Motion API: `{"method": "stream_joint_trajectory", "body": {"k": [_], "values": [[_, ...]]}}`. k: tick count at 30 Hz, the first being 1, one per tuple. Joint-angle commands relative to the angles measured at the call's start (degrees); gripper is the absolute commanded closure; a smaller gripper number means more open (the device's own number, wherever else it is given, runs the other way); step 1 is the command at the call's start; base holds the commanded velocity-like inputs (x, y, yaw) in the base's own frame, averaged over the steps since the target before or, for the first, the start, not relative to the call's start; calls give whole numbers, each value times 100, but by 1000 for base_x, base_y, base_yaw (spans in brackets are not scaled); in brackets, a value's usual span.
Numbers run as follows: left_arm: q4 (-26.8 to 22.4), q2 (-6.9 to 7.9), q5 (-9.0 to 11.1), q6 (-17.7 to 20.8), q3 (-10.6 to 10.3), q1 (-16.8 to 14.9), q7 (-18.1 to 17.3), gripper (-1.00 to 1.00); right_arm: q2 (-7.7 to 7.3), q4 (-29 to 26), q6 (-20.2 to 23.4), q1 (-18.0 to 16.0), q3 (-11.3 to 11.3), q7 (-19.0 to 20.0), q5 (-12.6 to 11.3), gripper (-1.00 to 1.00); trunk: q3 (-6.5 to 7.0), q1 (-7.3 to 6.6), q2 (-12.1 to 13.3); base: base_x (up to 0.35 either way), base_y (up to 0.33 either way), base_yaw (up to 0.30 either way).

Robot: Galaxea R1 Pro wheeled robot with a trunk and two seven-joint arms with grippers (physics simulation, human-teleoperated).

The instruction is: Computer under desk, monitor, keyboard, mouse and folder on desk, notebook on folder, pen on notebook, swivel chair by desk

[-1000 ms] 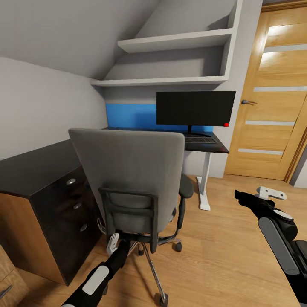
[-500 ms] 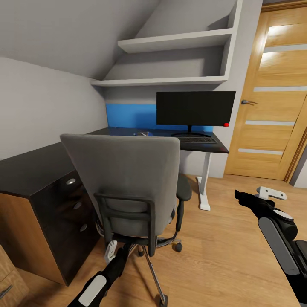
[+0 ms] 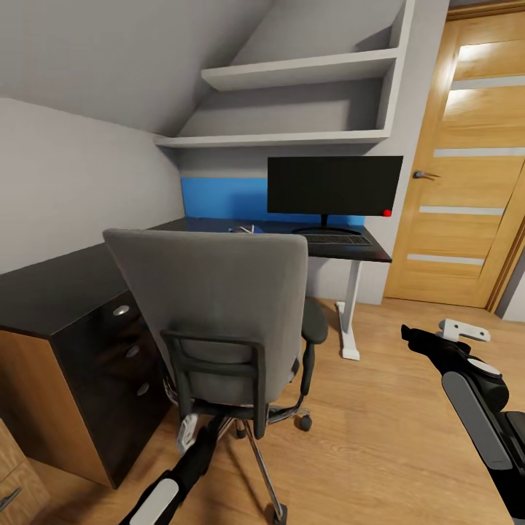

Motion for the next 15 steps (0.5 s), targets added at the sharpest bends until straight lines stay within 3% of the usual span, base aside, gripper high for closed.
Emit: {"method": "stream_joint_trajectory", "body": {"k": [1,10,15], "values": [[-21,12,60,28,1,32,-56,-100,-3,-8,13,-4,3,-50,-56,-100,-6,-1,-3,0,0,0],[-551,213,120,20,75,455,-165,-100,-8,-8,13,-4,3,-50,-56,-100,-6,-1,-3,0,0,0],[-634,237,127,19,293,526,-194,-100,-10,-8,13,-4,3,-50,-54,-100,-6,-1,-3,0,0,0]]}}
